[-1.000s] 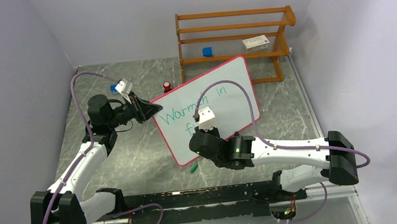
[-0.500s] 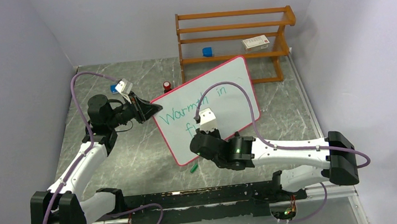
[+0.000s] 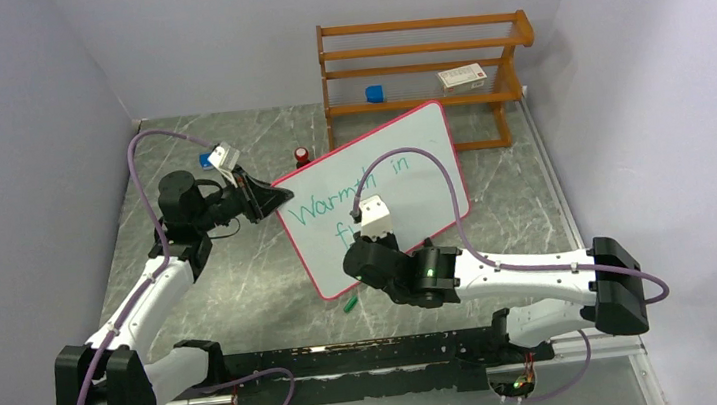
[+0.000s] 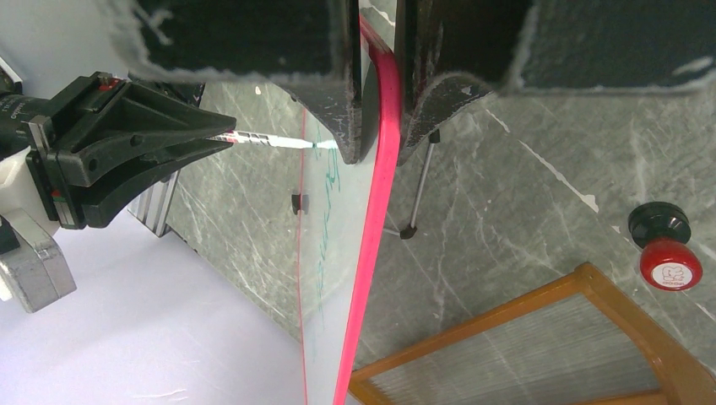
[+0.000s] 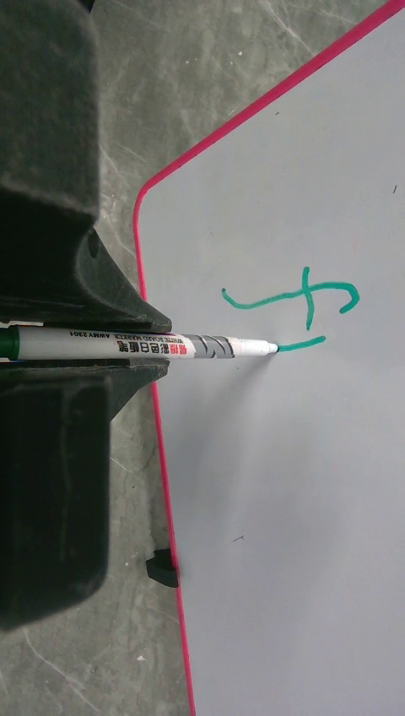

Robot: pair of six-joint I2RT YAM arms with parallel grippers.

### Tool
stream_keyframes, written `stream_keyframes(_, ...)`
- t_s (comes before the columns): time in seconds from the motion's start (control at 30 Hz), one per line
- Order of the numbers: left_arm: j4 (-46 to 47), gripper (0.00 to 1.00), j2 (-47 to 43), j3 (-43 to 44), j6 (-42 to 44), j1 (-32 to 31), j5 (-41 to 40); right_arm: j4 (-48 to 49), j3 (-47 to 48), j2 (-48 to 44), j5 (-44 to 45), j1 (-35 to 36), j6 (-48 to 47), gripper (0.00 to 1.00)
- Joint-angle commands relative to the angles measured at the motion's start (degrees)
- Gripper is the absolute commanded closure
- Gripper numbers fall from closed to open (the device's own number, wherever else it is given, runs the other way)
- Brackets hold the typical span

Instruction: Write a sentence on the whiteboard

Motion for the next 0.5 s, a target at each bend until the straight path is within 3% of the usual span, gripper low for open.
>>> stream_keyframes(0.0, -6.4, 0.95, 1.7, -1.1, 6.8, -0.7, -2.2, 2.6, 0.0, -0.9, 2.0, -0.4, -0.8, 1.0)
stream_keyframes(0.47, -6.1, 0.95, 1.9, -1.1, 6.6, -0.7, -1.8, 4.9, 0.5, -1.1, 4.5, -0.7, -2.5, 1.0)
